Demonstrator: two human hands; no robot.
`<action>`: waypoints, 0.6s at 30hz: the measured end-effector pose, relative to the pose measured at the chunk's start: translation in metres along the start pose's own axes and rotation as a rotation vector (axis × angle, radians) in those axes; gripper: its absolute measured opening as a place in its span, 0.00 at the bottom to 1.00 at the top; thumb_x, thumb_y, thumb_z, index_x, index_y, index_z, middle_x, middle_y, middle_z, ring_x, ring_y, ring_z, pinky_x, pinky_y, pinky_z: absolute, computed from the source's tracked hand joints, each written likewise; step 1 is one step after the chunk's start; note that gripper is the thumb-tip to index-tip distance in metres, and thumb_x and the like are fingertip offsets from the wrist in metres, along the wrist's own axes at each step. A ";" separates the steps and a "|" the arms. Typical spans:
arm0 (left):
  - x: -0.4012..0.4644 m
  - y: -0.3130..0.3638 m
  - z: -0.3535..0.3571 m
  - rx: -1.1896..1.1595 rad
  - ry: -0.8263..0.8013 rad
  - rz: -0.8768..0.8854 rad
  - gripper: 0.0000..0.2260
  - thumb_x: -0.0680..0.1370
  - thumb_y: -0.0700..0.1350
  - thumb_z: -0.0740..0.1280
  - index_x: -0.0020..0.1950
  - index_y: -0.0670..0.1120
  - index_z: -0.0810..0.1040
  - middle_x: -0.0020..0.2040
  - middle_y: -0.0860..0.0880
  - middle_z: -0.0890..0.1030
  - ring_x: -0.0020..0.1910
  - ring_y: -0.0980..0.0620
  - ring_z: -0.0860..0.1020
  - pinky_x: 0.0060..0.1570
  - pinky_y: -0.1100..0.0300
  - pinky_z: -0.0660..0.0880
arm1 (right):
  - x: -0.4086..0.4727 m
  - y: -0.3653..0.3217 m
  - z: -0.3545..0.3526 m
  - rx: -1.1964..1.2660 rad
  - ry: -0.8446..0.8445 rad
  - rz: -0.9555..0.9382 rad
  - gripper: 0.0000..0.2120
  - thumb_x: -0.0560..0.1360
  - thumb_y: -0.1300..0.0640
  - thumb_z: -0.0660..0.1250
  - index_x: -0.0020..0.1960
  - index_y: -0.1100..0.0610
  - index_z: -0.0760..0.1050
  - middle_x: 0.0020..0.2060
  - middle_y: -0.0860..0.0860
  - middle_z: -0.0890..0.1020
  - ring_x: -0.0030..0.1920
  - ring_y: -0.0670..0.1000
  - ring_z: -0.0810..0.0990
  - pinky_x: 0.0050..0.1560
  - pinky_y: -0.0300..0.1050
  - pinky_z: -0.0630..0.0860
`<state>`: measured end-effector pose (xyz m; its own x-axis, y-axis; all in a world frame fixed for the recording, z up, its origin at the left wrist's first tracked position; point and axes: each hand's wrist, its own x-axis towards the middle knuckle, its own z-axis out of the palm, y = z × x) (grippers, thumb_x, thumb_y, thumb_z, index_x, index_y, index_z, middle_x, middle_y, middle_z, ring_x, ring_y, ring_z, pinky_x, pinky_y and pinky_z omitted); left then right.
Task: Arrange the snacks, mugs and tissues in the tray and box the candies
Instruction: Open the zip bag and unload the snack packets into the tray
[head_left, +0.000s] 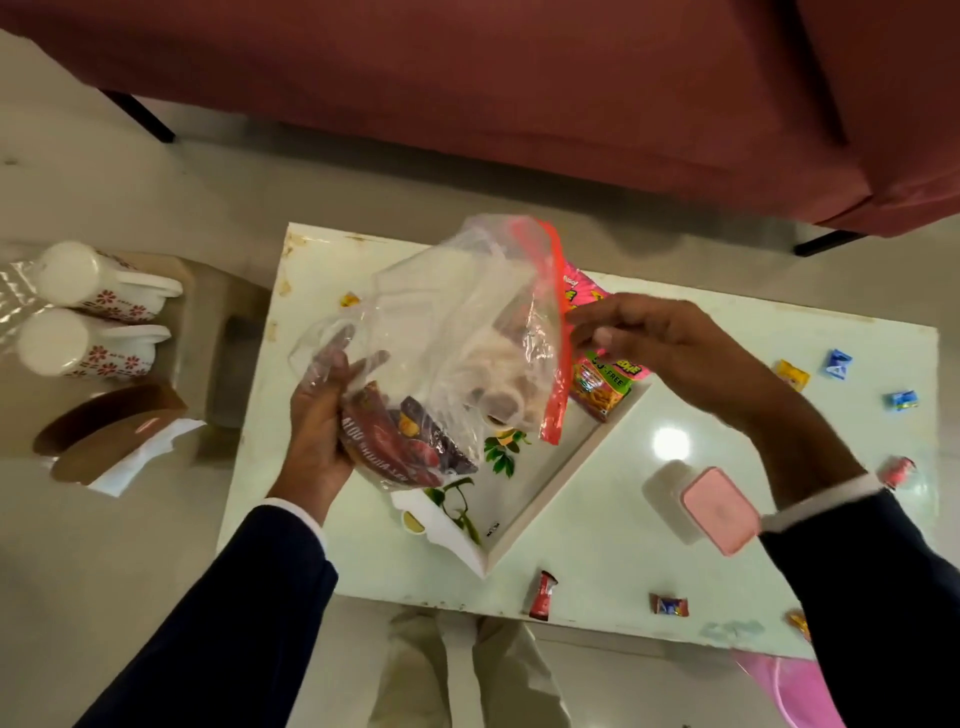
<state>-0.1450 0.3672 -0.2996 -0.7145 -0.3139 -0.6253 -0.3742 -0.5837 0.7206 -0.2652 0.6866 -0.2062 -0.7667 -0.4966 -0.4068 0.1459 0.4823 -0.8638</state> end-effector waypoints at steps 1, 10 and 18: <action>-0.002 0.000 0.001 0.018 -0.011 -0.003 0.31 0.70 0.55 0.74 0.73 0.49 0.76 0.58 0.43 0.85 0.38 0.54 0.85 0.42 0.55 0.84 | -0.003 -0.008 0.008 0.016 -0.020 0.006 0.11 0.79 0.60 0.66 0.58 0.51 0.82 0.51 0.47 0.85 0.53 0.48 0.84 0.54 0.39 0.81; -0.004 -0.007 0.002 0.183 -0.030 -0.011 0.15 0.84 0.52 0.62 0.65 0.47 0.81 0.54 0.36 0.86 0.53 0.38 0.83 0.62 0.33 0.74 | 0.015 -0.041 0.035 0.155 -0.041 -0.128 0.14 0.72 0.65 0.74 0.58 0.63 0.79 0.55 0.54 0.85 0.56 0.52 0.84 0.58 0.45 0.80; -0.012 -0.004 0.005 0.246 -0.073 0.002 0.22 0.86 0.55 0.54 0.62 0.44 0.82 0.49 0.34 0.86 0.50 0.34 0.82 0.58 0.36 0.75 | 0.021 -0.043 0.046 0.132 -0.492 0.344 0.11 0.80 0.66 0.61 0.61 0.63 0.76 0.54 0.69 0.81 0.47 0.66 0.84 0.46 0.51 0.82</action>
<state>-0.1378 0.3769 -0.2936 -0.7526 -0.2547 -0.6073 -0.4994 -0.3803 0.7784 -0.2587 0.6227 -0.1912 -0.2879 -0.6187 -0.7310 0.4343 0.5960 -0.6755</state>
